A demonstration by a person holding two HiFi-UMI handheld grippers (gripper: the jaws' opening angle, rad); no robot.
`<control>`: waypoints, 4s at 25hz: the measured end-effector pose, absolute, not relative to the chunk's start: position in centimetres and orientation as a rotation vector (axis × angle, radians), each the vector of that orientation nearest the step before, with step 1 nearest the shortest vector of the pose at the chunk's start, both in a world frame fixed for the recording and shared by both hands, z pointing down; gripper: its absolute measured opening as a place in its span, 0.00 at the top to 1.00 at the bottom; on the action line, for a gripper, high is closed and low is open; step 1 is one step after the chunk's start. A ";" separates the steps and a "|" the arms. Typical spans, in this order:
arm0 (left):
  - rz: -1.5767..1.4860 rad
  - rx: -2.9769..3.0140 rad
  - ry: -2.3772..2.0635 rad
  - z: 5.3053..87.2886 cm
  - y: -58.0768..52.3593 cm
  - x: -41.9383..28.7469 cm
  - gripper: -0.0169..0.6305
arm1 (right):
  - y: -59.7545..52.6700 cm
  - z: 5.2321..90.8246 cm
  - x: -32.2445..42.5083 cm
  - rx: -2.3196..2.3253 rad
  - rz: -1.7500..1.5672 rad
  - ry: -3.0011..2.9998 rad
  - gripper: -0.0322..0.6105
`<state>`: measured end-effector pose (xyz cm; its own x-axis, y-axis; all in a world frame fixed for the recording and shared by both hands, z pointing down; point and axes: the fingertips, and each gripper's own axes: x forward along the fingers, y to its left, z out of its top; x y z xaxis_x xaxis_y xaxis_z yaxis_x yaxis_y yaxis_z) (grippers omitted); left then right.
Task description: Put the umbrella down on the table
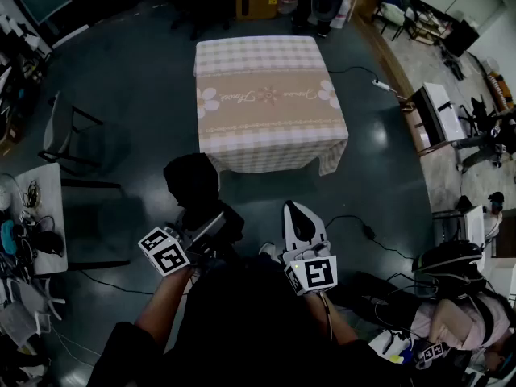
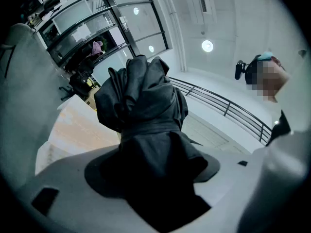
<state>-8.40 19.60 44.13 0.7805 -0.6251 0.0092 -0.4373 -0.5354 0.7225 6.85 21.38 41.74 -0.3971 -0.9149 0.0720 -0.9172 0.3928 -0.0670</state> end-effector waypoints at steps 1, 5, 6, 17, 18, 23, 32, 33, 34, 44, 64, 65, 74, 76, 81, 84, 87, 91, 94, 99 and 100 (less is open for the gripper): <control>-0.328 2.220 -0.786 44.2 19.6 -8.1 0.45 | 21.4 41.8 7.2 1.713 0.153 -2.609 0.92; -0.336 2.212 -0.790 44.4 19.8 -6.6 0.45 | 21.7 42.0 8.9 1.716 0.203 -2.649 0.92; -0.334 2.210 -0.792 44.4 19.9 -6.2 0.45 | 21.8 42.0 9.4 1.717 0.212 -2.652 0.92; -0.354 2.165 -0.825 44.9 20.5 -1.9 0.45 | 21.9 43.0 14.9 1.705 0.171 -2.654 0.92; -0.351 2.167 -0.834 45.0 20.4 -1.7 0.45 | 21.9 43.1 15.3 1.703 0.162 -2.654 0.92; -0.309 2.172 -0.861 45.7 19.6 -0.9 0.45 | 21.4 43.8 17.9 1.748 0.190 -2.628 0.92; -0.330 2.159 -0.830 47.0 13.7 0.8 0.45 | 17.0 44.3 19.5 1.791 0.187 -2.577 0.92; -0.330 2.160 -0.823 47.1 12.8 0.9 0.45 | 16.2 44.2 19.4 1.793 0.181 -2.568 0.92; -0.329 2.160 -0.816 47.3 11.8 0.9 0.45 | 15.4 44.2 19.3 1.796 0.180 -2.560 0.92; -0.325 2.137 -0.737 48.8 1.5 -0.6 0.45 | 3.1 43.7 14.5 1.751 0.224 -2.561 0.92; -0.307 2.024 -0.747 52.5 -15.5 -4.6 0.45 | -12.0 44.7 8.5 1.735 0.232 -2.483 0.92; -0.297 2.021 -0.748 52.9 -16.2 -4.3 0.45 | -12.6 44.9 8.8 1.736 0.235 -2.481 0.92; -0.219 1.998 -0.714 57.2 -22.9 -0.8 0.45 | -19.2 47.6 11.4 1.715 0.383 -2.533 0.92; -0.209 1.963 -0.717 59.1 -24.4 -0.7 0.45 | -21.1 48.0 11.4 1.690 0.384 -2.551 0.92; -0.139 1.854 -0.792 63.9 -27.3 0.0 0.45 | -24.4 51.0 12.1 1.654 0.467 -2.529 0.92; -0.110 1.838 -0.861 67.0 -30.1 -0.2 0.45 | -26.2 52.6 11.3 1.562 0.494 -2.543 0.92; -0.061 1.851 -0.892 69.2 -32.4 -0.7 0.45 | -27.4 53.8 10.6 1.511 0.498 -2.547 0.92; -0.011 1.826 -0.863 72.0 -33.4 -1.6 0.45 | -28.4 55.4 9.3 1.482 0.544 -2.534 0.92; 0.050 1.823 -0.869 74.2 -34.3 -1.3 0.45 | -29.8 56.2 9.7 1.470 0.551 -2.530 0.92; 0.164 1.806 -0.859 77.5 -34.7 -1.0 0.45 | -31.1 57.5 10.3 1.441 0.560 -2.515 0.92; 0.176 1.796 -0.859 77.9 -34.7 -0.8 0.45 | -31.3 57.7 10.5 1.439 0.564 -2.511 0.92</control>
